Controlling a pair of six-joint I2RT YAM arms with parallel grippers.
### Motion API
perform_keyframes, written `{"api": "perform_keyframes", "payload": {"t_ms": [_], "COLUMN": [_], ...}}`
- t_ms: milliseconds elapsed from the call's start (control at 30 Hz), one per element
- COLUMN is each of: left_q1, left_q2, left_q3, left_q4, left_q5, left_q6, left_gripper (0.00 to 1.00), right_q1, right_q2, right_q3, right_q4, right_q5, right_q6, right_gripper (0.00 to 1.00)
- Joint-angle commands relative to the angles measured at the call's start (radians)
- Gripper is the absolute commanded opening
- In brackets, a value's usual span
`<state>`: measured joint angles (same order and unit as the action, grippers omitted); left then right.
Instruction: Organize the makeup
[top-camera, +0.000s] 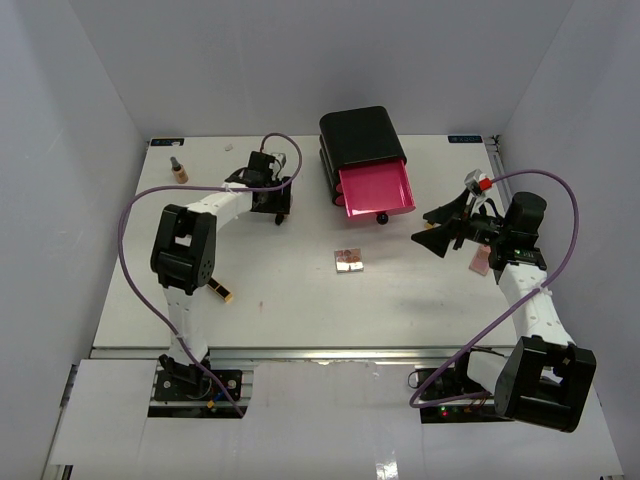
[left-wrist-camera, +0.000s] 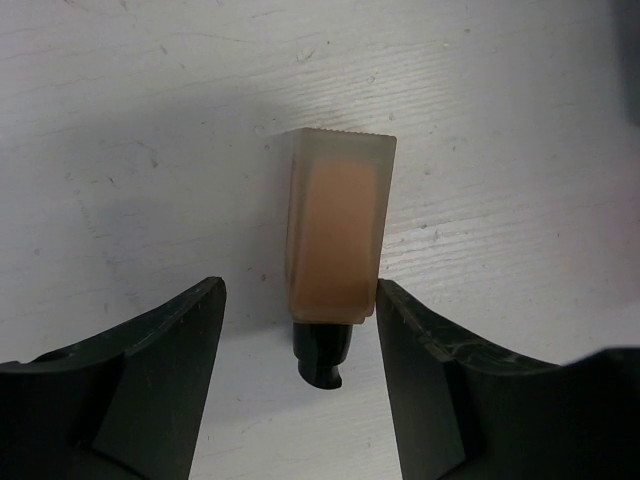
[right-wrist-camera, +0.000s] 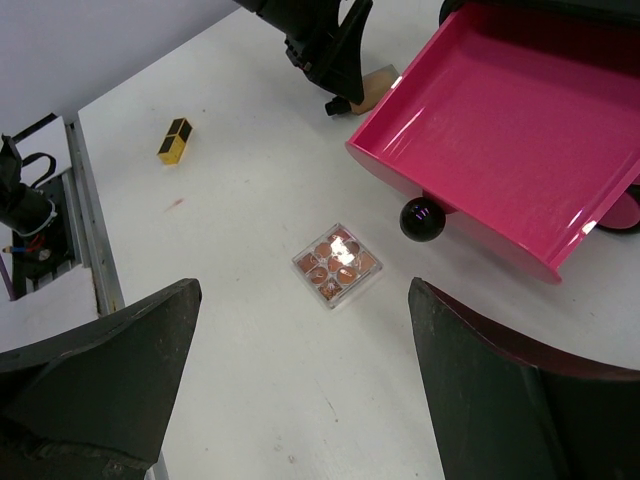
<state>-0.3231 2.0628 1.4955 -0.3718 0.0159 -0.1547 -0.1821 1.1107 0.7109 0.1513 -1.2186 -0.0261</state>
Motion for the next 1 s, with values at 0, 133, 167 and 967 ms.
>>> {"api": "perform_keyframes", "payload": {"t_ms": [0, 133, 167, 967], "left_q1": [-0.021, -0.033, -0.033, -0.137], "left_q2": [0.015, 0.035, 0.038, -0.390], "left_q3": [0.055, 0.070, 0.074, -0.123], "left_q4": [-0.015, -0.019, -0.020, 0.076], "left_q5": [0.035, 0.027, 0.021, -0.028], "left_q6": [0.026, 0.030, 0.030, 0.015], "left_gripper": [0.72, 0.69, 0.67, 0.00], "right_q1": [-0.009, -0.011, -0.012, -0.024], "right_q2": [-0.004, 0.000, 0.001, 0.011], "right_q3": [-0.001, -0.004, -0.004, -0.006], "right_q4": [0.025, 0.030, 0.031, 0.044], "right_q5": [-0.018, -0.016, -0.016, -0.040], "right_q6": [0.002, 0.008, 0.009, 0.020], "right_gripper": [0.91, 0.91, 0.91, 0.91]}}
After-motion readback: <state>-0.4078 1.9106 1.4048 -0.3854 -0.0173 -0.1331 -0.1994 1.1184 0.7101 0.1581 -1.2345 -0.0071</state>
